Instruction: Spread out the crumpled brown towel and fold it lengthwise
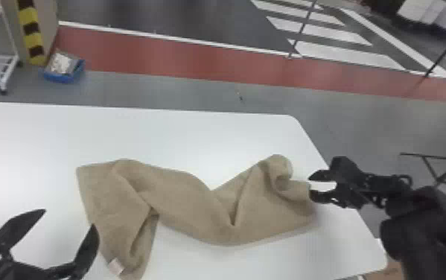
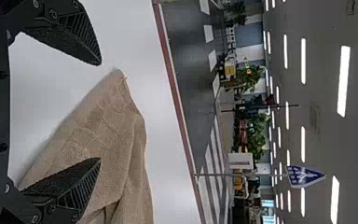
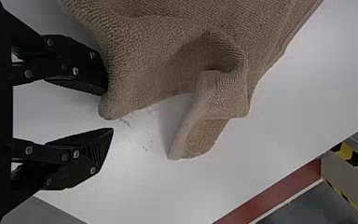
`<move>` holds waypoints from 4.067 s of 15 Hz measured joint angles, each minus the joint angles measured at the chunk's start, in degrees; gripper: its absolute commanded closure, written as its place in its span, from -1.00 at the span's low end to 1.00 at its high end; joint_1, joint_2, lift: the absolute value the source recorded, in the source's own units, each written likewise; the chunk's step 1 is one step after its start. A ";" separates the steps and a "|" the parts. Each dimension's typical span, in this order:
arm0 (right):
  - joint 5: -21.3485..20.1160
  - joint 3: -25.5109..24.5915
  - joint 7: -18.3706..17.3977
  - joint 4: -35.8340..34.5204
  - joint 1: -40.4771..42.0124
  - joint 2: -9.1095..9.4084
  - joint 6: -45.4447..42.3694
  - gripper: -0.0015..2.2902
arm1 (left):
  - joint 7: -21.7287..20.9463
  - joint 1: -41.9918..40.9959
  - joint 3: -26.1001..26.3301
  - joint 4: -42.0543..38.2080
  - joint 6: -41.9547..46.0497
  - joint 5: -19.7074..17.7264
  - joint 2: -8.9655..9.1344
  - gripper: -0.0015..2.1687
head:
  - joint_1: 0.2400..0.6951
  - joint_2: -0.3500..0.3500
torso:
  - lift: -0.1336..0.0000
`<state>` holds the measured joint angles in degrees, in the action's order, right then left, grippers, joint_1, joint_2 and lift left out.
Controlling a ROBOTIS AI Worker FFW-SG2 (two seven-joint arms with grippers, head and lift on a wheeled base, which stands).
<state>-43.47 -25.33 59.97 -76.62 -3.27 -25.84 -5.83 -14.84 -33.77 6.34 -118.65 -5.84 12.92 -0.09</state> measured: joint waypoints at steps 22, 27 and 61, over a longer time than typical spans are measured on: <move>4.96 -10.19 7.75 -13.82 8.84 4.74 5.34 0.15 | -14.79 -6.44 3.77 -5.38 3.43 9.27 -4.35 -0.80 | 1.00 -1.00 | -0.86; -1.15 -10.35 7.15 -17.93 8.54 10.16 12.83 0.15 | -14.59 -3.77 10.40 -6.42 -4.01 9.32 -10.96 -0.80 | 1.00 -1.00 | -0.86; -6.69 -14.50 6.89 -30.33 12.50 19.43 26.01 0.12 | -3.00 8.34 27.23 -13.95 -39.25 4.30 -19.12 -0.56 | 1.00 -1.00 | -0.86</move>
<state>-50.15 -39.83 66.86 -106.95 9.23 -6.40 20.18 -17.84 -25.44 33.56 -132.60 -45.09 17.23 -19.21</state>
